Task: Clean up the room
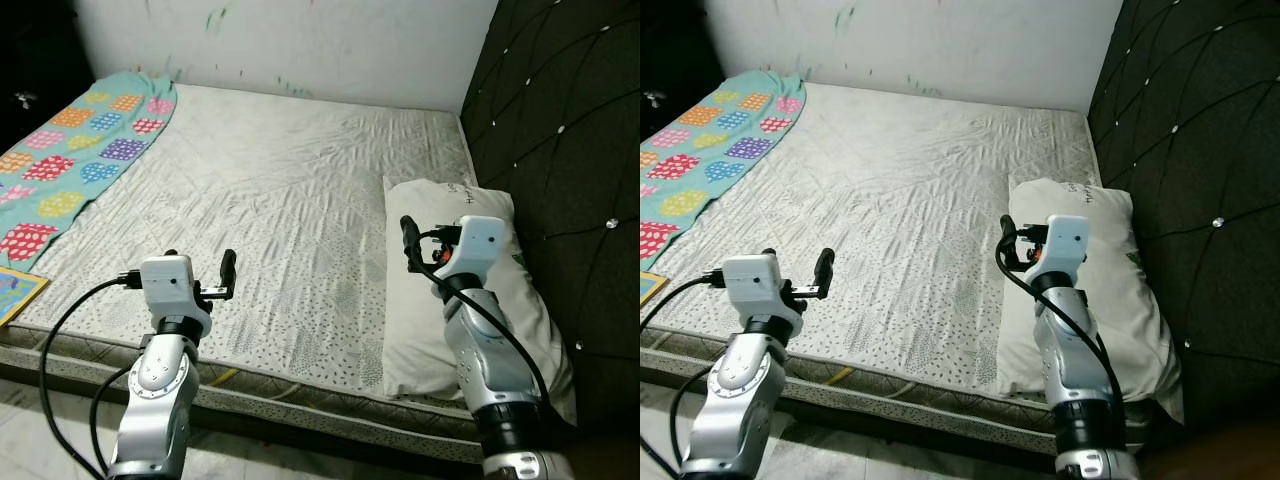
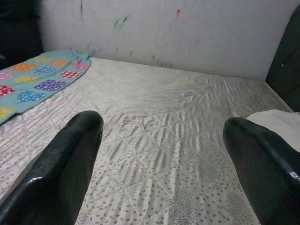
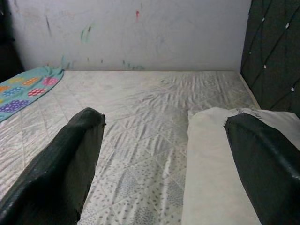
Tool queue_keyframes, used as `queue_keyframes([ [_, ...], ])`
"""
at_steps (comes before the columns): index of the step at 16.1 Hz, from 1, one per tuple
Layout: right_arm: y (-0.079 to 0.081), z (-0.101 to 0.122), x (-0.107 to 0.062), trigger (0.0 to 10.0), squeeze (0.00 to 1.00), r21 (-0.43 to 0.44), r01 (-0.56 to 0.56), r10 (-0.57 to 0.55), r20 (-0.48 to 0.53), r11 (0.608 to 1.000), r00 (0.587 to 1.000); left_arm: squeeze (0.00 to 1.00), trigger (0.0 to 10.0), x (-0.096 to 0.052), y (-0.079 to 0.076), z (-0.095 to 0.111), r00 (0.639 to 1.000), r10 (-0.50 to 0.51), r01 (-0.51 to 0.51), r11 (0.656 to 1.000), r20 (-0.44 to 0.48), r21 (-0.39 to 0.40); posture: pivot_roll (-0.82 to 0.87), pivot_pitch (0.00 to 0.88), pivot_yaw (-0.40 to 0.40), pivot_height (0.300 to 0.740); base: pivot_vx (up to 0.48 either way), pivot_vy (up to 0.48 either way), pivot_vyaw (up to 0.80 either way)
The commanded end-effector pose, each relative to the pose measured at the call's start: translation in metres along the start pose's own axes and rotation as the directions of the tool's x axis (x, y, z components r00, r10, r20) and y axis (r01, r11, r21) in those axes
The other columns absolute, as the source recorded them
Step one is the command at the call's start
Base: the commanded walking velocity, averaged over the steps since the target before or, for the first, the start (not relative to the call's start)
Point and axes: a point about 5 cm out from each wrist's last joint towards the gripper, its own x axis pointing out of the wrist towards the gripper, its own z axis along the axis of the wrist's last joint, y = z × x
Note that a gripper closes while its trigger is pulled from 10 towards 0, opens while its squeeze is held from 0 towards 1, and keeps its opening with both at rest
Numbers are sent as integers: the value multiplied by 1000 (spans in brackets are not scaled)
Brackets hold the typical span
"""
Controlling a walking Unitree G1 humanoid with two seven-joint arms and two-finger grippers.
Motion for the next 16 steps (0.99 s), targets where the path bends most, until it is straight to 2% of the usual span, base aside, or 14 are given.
queue_keyframes([
  [1,3,4,7,10000,0,-3,-8,8,20,1000,1000,0,10000,5,1,2,1000,14,-14,1000,20,8,19,0,-18,740,0,0,0],
  [3,5,7,13,10000,0,-5,-15,15,30,1000,999,0,10000,12,3,4,999,17,-17,1000,29,9,19,0,-16,740,0,0,0],
  [4,6,11,16,10000,0,-6,-26,26,45,1000,999,0,10000,15,6,7,999,22,-24,999,47,39,14,0,-16,740,0,0,0],
  [8,-2,18,23,10000,0,-30,-15,17,75,999,997,0,10000,25,16,10,996,55,-58,997,69,45,-2,0,-13,740,0,0,0],
  [11,-11,18,20,10000,0,-44,13,-9,79,999,997,0,10000,22,18,10,996,46,-49,998,79,39,-11,0,-15,740,0,0,0],
  [16,-13,16,18,10000,0,-63,22,-17,73,998,997,0,10000,16,23,8,994,68,-71,997,82,35,-21,0,-35,740,0,0,0],
])
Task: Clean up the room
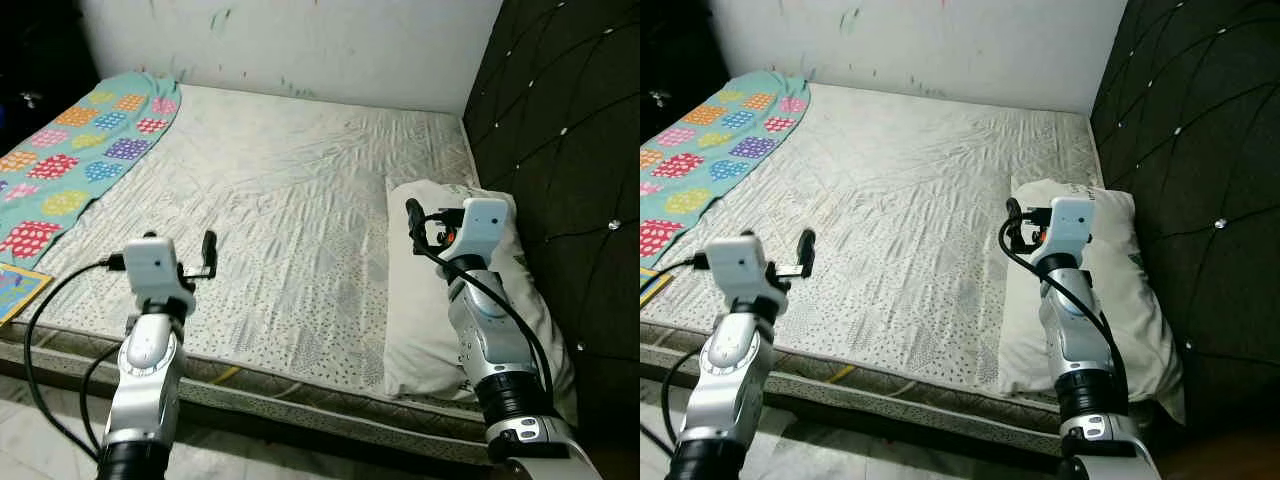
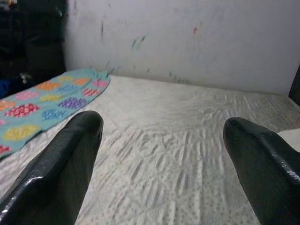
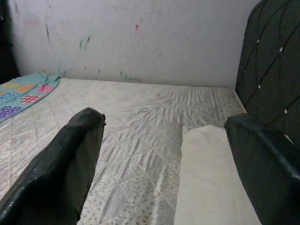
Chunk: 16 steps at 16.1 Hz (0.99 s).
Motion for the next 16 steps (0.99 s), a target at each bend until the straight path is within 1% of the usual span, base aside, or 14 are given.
queue_keyframes([
  [1,-1,6,0,10000,0,-24,-5,6,17,1000,1000,0,10000,-2,0,4,1000,1,-1,1000,19,-17,-25,0,-42,740,0,0,0],
  [5,-5,2,-3,10000,0,-28,14,-14,5,999,1000,0,10000,-5,0,7,1000,23,-22,999,19,-40,-12,0,-44,740,0,0,0],
  [7,0,-3,-4,10000,0,-26,17,-18,-12,1000,1000,0,10000,-8,-2,4,1000,6,-6,999,0,-53,-16,0,-41,740,0,0,0],
  [9,0,-2,-6,10000,0,-23,18,-18,-10,1000,1000,0,10000,-13,-2,1,1000,-1,0,998,-19,-66,-19,0,-28,740,0,0,0],
  [10,-1,-3,-7,10000,0,-21,25,-25,-12,999,1000,0,10000,-14,-2,-1,1000,-6,4,998,-27,-65,-17,0,-22,740,0,0,0],
  [11,-4,-6,-11,10000,0,-9,41,-41,-20,999,999,0,10000,-18,-1,-2,999,-8,6,999,-38,-42,-14,0,-15,740,0,0,0],
  [13,-6,-10,-14,10000,0,-9,53,-53,-39,999,998,0,10000,-18,-1,-1,999,-11,10,999,-42,-36,-9,0,-10,740,0,0,0],
  [15,-5,-11,-18,10000,0,-3,48,-48,-36,999,998,0,10000,-20,1,0,999,-13,11,999,-45,-37,-6,0,-5,740,0,0,-691],
  [16,-5,-11,-18,10000,0,-3,53,-53,-38,999,998,0,10000,-19,-1,0,998,-27,24,998,-50,-62,-7,0,-4,740,0,0,0],
])
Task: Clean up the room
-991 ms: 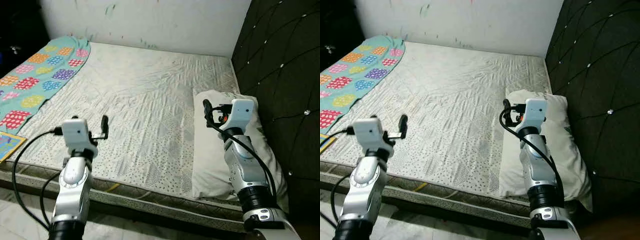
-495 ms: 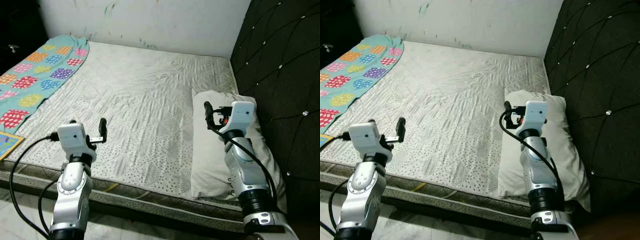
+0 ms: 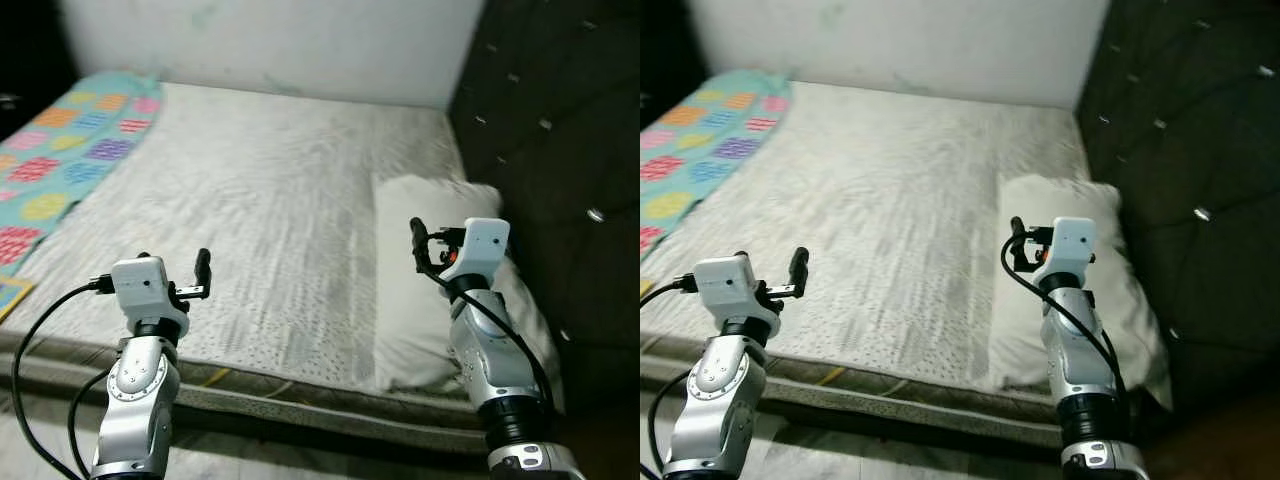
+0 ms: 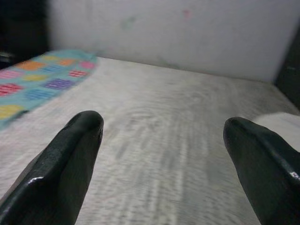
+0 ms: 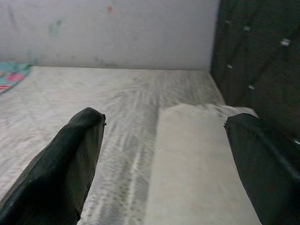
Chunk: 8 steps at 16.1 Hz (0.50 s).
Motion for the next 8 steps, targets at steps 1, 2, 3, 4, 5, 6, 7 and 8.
queue_keyframes([
  [1,2,4,1,10000,0,2,2,-2,12,1000,1000,0,10000,-1,-1,3,1000,-13,13,1000,0,-14,-10,0,-3,740,0,0,0],
  [2,2,5,1,10000,0,1,1,-2,10,1000,1000,0,10000,-1,-3,3,1000,-9,9,1000,-4,-14,-11,0,-2,740,0,0,0],
  [3,2,5,1,10000,0,1,2,-2,8,1000,1000,0,10000,-1,-4,2,1000,-12,12,1000,-9,-12,-13,0,-2,740,0,0,0],
  [4,2,5,0,10000,0,-2,3,-3,6,1000,1000,0,10000,-1,-6,2,1000,-17,17,1000,-13,-6,-16,0,-1,740,0,0,0],
  [5,0,4,-1,10000,0,-6,6,-6,2,1000,1000,0,10000,-1,-7,2,1000,-24,24,1000,-17,-12,-16,0,-1,740,0,0,0],
  [6,0,4,-2,10000,0,-6,7,-7,1,1000,1000,0,10000,-1,-8,2,999,-27,26,999,-19,-18,-17,0,-1,740,0,0,0],
  [7,0,3,-2,10000,0,-3,10,-10,-3,1000,1000,0,10000,-1,-7,2,999,-28,28,999,-19,-16,-17,0,-1,740,0,0,0],
  [8,0,3,-3,10000,0,-3,11,-11,-5,1000,1000,0,10000,0,-7,3,999,-29,29,999,-20,-16,-17,0,-1,740,0,277,0],
])
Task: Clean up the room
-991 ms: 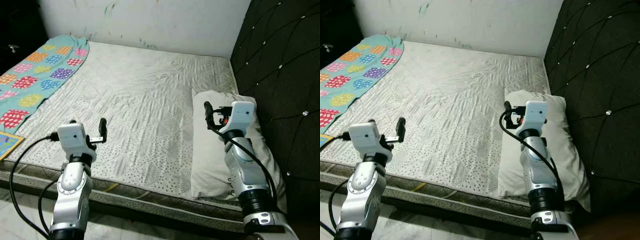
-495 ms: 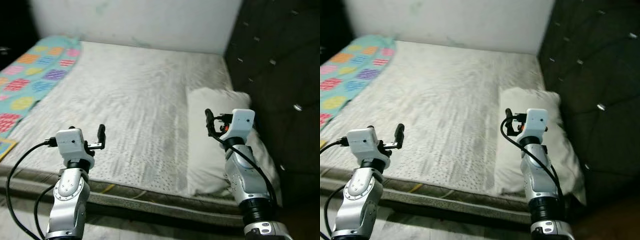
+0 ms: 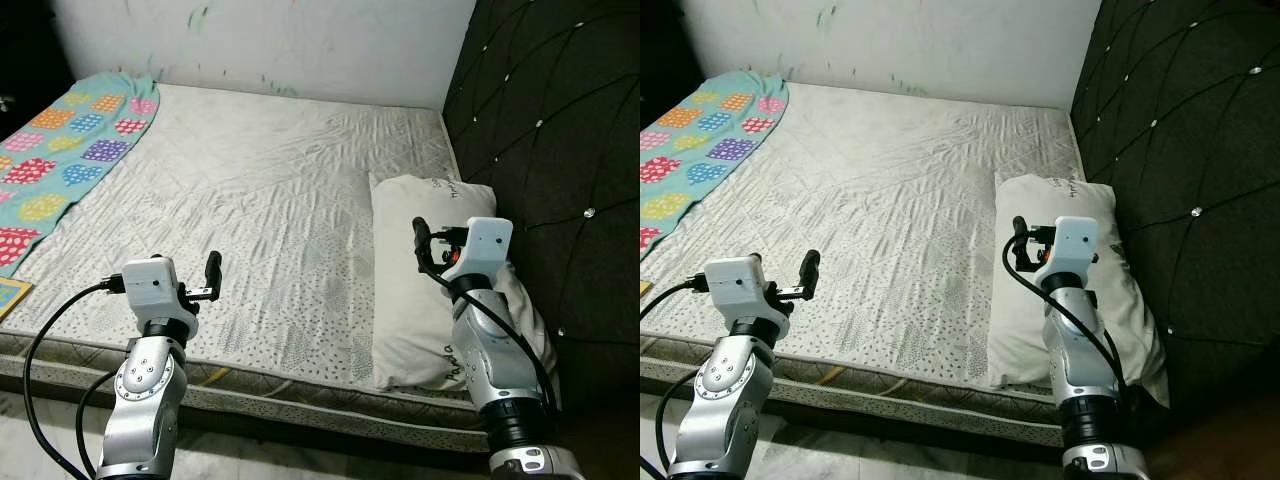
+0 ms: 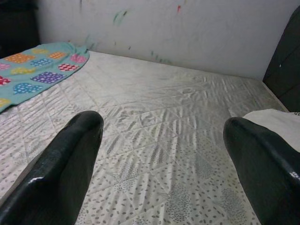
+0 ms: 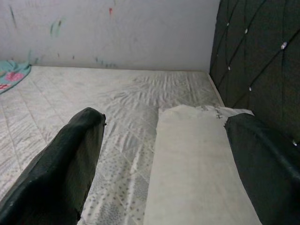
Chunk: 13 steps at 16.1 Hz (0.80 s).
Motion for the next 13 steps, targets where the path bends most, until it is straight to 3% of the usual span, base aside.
queue_keyframes([
  [1,1,1,-1,10000,0,1,-2,2,-2,1000,1000,0,10000,3,-2,5,1000,-15,15,1000,11,2,-15,0,-2,740,0,304,0],
  [9,2,2,1,10000,0,-1,-5,5,-7,1000,1000,0,10000,-1,-8,6,999,-47,47,999,23,-25,-14,0,-7,740,0,0,0],
  [13,2,2,2,10000,0,-8,-5,5,-11,1000,1000,0,10000,1,-8,5,999,-37,38,999,14,-38,-18,0,-11,740,0,425,0],
])
